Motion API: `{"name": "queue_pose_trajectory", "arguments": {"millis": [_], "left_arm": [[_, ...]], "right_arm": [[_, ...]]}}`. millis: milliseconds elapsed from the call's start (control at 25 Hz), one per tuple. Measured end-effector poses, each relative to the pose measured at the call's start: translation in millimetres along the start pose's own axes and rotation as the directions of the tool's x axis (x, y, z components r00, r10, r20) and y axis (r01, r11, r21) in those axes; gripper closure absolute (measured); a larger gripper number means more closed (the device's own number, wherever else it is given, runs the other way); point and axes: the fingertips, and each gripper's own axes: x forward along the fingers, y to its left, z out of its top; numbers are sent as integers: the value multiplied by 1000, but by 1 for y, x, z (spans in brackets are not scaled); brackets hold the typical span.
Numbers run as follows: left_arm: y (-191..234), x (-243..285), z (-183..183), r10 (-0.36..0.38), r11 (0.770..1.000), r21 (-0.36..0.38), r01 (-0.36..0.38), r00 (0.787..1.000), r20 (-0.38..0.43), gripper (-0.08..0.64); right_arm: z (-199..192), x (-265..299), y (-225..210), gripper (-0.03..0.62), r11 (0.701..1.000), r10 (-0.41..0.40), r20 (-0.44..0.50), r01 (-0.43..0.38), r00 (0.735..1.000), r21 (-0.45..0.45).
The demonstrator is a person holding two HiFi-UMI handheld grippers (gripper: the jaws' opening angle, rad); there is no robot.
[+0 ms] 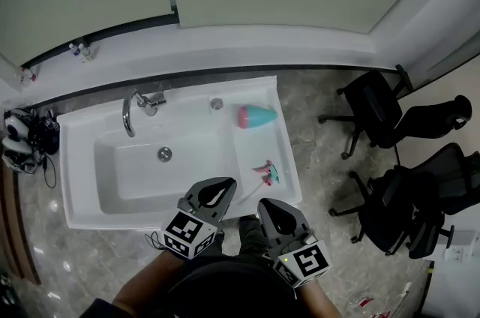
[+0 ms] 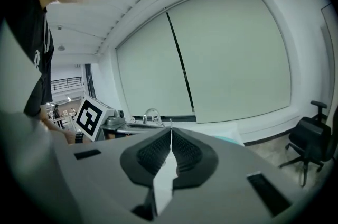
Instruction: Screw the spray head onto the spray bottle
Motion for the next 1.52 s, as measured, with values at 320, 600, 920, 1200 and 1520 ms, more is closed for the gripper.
{"name": "queue_pose_trajectory", "arguments": {"millis": [320,600,920,1200,1520], "left_arm": [[59,88,-20,36,998,44,-34,999,-39,552],[124,177,-58,-4,989,145,14,998,-69,362],[186,239,-91,-101,955,262,137,984,-144,177],[198,277,-113,-195,920,298,254,957,-215,29],[197,298,-126,-257,887,316,336,929,-268,29]], "right_arm": [[-21,45,-70,591,997,67,-106,-64,992,31],[-41,74,-126,591,991,103,-143,-88,984,105],[-79,96,-156,591,982,126,-232,-88,964,169],[-97,106,-173,591,978,124,-280,-69,952,199],[-121,109,-185,591,974,129,-332,-56,934,221]]}}
